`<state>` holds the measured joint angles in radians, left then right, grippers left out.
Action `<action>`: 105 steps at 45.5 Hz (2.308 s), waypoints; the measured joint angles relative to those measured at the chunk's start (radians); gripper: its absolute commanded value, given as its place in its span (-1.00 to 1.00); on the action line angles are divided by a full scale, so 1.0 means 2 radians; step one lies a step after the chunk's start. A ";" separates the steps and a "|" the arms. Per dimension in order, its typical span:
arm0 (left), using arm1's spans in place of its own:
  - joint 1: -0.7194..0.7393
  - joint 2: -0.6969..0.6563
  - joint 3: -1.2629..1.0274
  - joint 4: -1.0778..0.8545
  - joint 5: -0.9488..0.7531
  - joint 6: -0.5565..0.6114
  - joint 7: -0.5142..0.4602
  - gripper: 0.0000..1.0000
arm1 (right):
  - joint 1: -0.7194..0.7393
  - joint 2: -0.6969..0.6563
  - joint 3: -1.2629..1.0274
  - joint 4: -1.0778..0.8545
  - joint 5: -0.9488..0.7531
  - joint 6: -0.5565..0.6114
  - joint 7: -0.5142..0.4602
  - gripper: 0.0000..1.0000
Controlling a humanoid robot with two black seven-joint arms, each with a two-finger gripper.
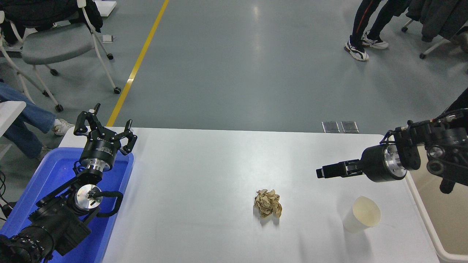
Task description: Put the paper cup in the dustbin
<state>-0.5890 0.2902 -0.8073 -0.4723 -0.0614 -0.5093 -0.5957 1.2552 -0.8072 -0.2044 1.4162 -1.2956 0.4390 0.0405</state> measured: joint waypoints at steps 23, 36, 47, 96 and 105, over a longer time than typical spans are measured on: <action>0.000 0.000 0.000 0.000 0.000 0.000 0.000 1.00 | 0.001 0.007 -0.052 -0.032 -0.083 0.006 0.013 0.99; 0.000 0.000 0.000 0.000 0.000 0.000 0.000 1.00 | -0.019 0.004 -0.060 -0.064 -0.099 0.003 0.022 0.98; 0.000 0.000 0.000 0.000 0.000 0.000 0.000 1.00 | -0.038 0.000 -0.059 -0.090 -0.103 -0.011 0.025 0.96; 0.000 0.000 0.000 0.000 0.000 0.000 0.000 1.00 | -0.076 -0.002 -0.055 -0.106 -0.098 -0.036 0.038 -1.00; 0.000 0.000 0.000 0.000 0.000 0.000 0.000 1.00 | -0.073 -0.003 -0.057 -0.106 -0.100 -0.036 0.058 -1.00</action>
<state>-0.5891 0.2899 -0.8069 -0.4725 -0.0608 -0.5093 -0.5953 1.1086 -0.8126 -0.3177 1.2052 -1.4959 0.3672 0.1560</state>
